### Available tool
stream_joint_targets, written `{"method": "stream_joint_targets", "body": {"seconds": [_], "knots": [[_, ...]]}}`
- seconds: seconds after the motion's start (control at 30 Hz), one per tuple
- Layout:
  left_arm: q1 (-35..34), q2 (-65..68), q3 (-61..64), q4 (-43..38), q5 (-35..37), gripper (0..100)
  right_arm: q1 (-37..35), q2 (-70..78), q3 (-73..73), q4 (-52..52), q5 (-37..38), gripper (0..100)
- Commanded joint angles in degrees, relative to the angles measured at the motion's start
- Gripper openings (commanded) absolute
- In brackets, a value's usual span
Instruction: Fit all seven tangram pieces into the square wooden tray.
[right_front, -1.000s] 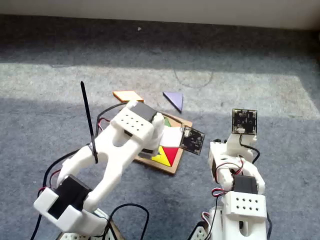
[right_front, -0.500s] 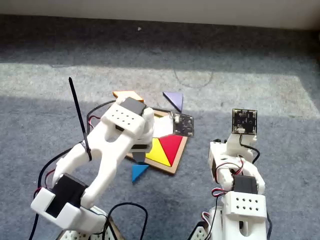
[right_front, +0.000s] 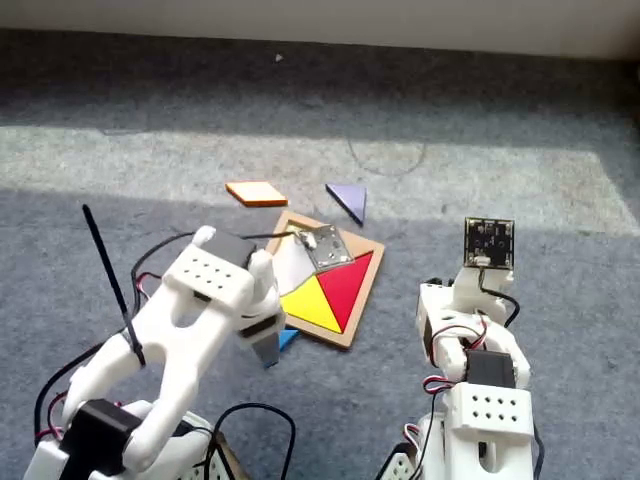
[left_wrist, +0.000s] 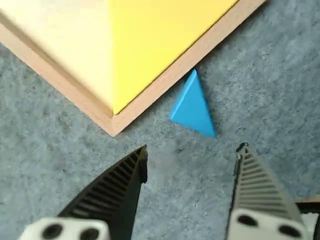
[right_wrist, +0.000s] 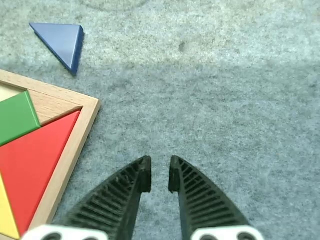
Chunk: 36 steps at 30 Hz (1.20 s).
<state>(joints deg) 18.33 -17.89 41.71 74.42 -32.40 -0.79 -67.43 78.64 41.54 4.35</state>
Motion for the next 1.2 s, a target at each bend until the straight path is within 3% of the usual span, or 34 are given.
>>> {"method": "stream_joint_targets", "body": {"seconds": [0.0, 0.27, 0.87, 1.17], "knots": [[-0.5, -2.2, 6.4, -9.0, 7.7, 30, 0.7, -0.8, -0.2, -1.2, 0.6, 7.7], [-0.3, -1.9, 8.7, -14.9, 10.9, 30, 0.7, -0.8, -0.2, -1.2, 0.6, 7.7], [4.1, 13.8, -0.6, -12.8, 14.8, 29, 0.7, -0.8, -0.2, -1.2, 0.6, 7.7], [7.9, 16.4, -0.6, -12.7, 14.9, 19, 0.7, -0.8, -0.2, -1.2, 0.6, 7.7]]}}
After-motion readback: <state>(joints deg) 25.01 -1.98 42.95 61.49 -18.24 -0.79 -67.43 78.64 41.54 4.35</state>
